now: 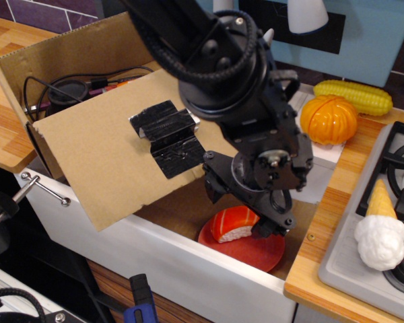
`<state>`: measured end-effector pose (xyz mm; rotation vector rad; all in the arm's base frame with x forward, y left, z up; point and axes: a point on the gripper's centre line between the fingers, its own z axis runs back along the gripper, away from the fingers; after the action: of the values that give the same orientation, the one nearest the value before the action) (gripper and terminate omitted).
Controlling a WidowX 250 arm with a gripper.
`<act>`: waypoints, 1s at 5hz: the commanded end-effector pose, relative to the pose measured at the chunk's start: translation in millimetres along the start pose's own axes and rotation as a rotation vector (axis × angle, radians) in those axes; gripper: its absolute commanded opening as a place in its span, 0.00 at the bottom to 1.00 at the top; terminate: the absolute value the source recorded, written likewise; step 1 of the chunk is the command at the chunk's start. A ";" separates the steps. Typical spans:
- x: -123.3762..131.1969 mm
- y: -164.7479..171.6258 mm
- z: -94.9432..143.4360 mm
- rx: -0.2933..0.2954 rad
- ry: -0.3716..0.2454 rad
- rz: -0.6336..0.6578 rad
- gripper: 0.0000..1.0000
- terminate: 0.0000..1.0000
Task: Close brown1fbox flap
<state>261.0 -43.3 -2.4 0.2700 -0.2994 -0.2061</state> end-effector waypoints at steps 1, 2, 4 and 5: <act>7.5 11.3 9.9 0.070 -0.035 -0.042 1.00 0.00; 12.2 13.0 20.7 0.111 -0.027 -0.074 1.00 0.00; 33.9 21.6 58.5 0.183 0.018 -0.180 1.00 0.00; 41.1 26.1 78.9 0.221 0.042 -0.207 1.00 0.00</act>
<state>271.6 -40.3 78.7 0.5561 -0.1810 -0.3922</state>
